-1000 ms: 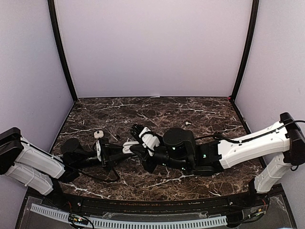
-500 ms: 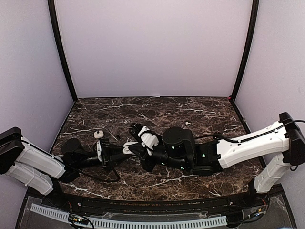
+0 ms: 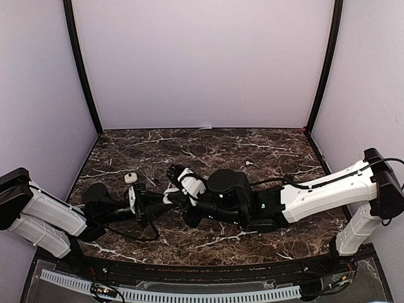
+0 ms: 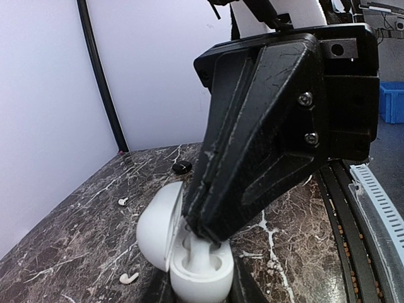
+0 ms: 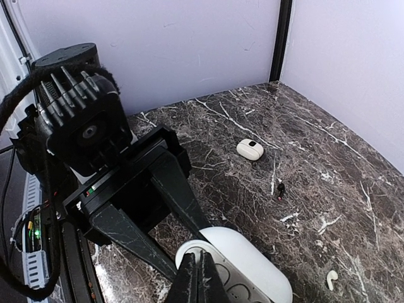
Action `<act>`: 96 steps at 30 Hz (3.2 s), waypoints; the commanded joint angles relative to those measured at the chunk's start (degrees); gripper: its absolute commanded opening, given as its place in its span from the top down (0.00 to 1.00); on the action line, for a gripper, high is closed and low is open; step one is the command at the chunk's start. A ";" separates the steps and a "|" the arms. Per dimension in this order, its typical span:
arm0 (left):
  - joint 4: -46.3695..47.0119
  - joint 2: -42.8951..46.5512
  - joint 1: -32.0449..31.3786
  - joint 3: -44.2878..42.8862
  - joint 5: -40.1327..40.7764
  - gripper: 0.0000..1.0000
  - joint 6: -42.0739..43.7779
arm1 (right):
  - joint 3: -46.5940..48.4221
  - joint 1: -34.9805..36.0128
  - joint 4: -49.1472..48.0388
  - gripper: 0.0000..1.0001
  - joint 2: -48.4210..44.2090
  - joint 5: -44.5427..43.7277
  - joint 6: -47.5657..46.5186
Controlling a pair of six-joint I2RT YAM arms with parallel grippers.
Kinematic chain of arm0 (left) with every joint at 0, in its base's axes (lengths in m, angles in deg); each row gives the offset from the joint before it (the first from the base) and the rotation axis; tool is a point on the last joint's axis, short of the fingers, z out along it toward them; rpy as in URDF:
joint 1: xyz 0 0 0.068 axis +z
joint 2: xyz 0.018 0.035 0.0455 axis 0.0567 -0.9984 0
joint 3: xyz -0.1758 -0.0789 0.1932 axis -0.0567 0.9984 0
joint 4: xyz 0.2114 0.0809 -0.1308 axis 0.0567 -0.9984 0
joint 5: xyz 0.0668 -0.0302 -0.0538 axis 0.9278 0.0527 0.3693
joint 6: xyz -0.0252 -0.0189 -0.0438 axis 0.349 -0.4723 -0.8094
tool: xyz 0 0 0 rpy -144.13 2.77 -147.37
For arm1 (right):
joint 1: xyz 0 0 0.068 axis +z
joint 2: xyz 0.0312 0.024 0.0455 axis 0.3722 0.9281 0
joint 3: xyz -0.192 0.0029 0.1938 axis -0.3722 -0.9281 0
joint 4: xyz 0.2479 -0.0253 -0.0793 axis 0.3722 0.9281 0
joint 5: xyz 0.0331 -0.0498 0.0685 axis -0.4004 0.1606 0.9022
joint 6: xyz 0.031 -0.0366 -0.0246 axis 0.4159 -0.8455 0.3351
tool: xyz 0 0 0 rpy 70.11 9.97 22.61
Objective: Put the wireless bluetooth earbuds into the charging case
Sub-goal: Adjust the left earbud in the left side groove of the charging case, then close the charging case with the earbuds, then place the charging case with the earbuds at the center of the board.
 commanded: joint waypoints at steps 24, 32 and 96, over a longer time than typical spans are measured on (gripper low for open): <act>9.45 -5.58 3.64 -3.11 -6.28 1.00 -19.32 | -6.84 -18.98 9.79 0.83 -17.08 21.75 8.95; 9.52 -9.86 6.72 -8.45 -20.97 1.00 -31.05 | -7.15 -29.02 6.74 0.94 -7.78 44.63 15.64; -1.34 -11.11 9.97 -11.82 -23.17 1.00 -30.36 | -15.29 -21.96 1.10 0.37 -16.36 37.87 2.19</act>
